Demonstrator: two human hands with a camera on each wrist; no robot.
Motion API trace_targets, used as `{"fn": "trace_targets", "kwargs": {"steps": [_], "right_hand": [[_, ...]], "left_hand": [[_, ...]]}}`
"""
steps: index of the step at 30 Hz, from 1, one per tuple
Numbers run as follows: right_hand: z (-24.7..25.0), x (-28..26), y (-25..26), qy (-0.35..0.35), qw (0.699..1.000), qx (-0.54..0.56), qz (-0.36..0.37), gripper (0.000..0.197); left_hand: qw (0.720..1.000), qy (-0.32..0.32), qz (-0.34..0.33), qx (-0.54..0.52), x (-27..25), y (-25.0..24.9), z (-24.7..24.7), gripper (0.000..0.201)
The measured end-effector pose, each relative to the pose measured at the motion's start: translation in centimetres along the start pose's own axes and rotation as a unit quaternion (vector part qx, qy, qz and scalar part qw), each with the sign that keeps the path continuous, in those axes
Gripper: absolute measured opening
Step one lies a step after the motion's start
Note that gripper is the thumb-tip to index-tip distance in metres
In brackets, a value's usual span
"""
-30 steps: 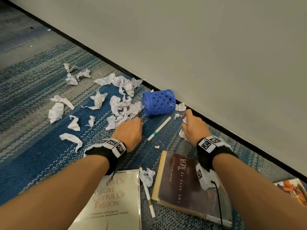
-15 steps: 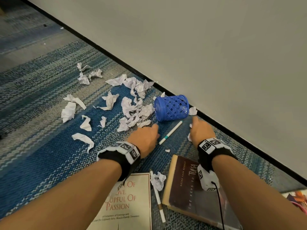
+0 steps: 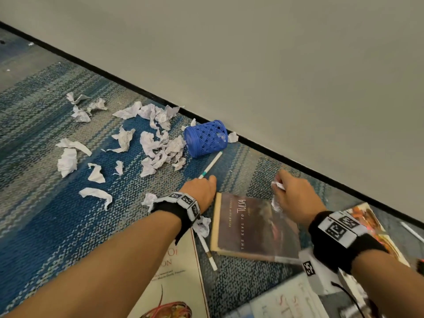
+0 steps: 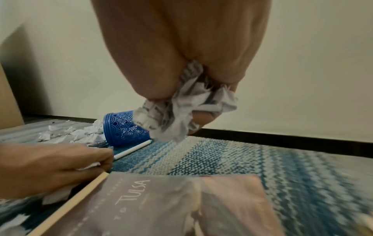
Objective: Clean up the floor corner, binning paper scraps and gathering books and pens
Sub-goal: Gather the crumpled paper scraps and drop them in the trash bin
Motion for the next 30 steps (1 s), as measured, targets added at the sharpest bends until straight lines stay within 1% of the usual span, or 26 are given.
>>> {"fn": "trace_targets", "kwargs": {"steps": [3, 5, 7, 10, 13, 15, 16, 18, 19, 22, 23, 25, 28, 30], "right_hand": [[1.7, -4.4, -1.0, -0.037, 0.999, 0.005, -0.030, 0.011], [2.1, -7.0, -1.5, -0.046, 0.998, 0.006, -0.051, 0.012], [2.0, -9.3, -1.8, -0.041, 0.997, 0.001, -0.067, 0.013], [1.7, -11.4, -1.3, -0.034, 0.997, -0.019, -0.071, 0.018], [1.7, -12.1, 0.0, -0.026, 0.997, -0.028, -0.070, 0.016], [1.6, -12.3, 1.3, -0.026, 0.998, -0.021, -0.056, 0.014], [1.5, -12.4, 2.1, -0.027, 0.998, -0.015, -0.048, 0.015], [0.9, -12.6, 3.2, -0.034, 0.998, -0.003, -0.046, 0.016], [0.5, -12.7, 3.5, -0.039, 0.998, 0.003, -0.042, 0.017], [-1.2, -12.9, 4.0, -0.033, 0.998, 0.040, -0.034, 0.015], [-1.8, -13.1, 4.2, -0.027, 0.998, 0.051, -0.032, 0.014], [-2.7, -13.3, 4.5, -0.021, 0.998, 0.059, -0.030, 0.015], [-3.5, -13.4, 4.5, -0.013, 0.998, 0.053, -0.031, 0.019], [-3.7, -13.2, 4.1, -0.007, 0.998, 0.047, -0.042, 0.019]], "left_hand": [[0.994, 0.005, 0.038, -0.101, -0.5, 1.3, 0.1, 0.028], [0.986, -0.013, 0.050, -0.157, -1.2, 2.8, -0.1, 0.024], [0.982, -0.037, 0.050, -0.176, -2.2, 4.1, -0.3, 0.018], [0.987, -0.055, 0.044, -0.147, -3.3, 5.2, -0.4, 0.017], [0.996, -0.060, 0.017, -0.067, -2.9, 4.6, 0.0, 0.019], [0.998, -0.068, 0.005, -0.012, -2.0, 3.7, 0.5, 0.019], [0.998, -0.068, 0.005, 0.004, -1.5, 3.2, 0.8, 0.023], [0.998, -0.050, 0.007, 0.041, -0.8, 2.4, 1.0, 0.038], [0.997, -0.042, 0.007, 0.059, -0.7, 2.0, 0.9, 0.041], [0.990, -0.048, -0.017, 0.128, -1.1, 0.9, 0.6, 0.032], [0.987, -0.046, -0.028, 0.151, -1.3, 0.7, 0.6, 0.033], [0.987, -0.054, -0.034, 0.149, -1.9, 0.7, 0.9, 0.031], [0.992, -0.087, -0.023, 0.085, -4.7, -0.4, 0.8, 0.023], [0.991, -0.086, -0.050, 0.086, -7.0, -2.2, -0.7, 0.021]]}}
Point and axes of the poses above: each hand's wrist, its own x-axis towards the middle knuckle, its own z-axis out of the back of the hand, y = z × x, the point moved 4 cm from there along x, towards the middle knuckle, and after that the axes turned 11 degrees about x, right-handed, at the moved point
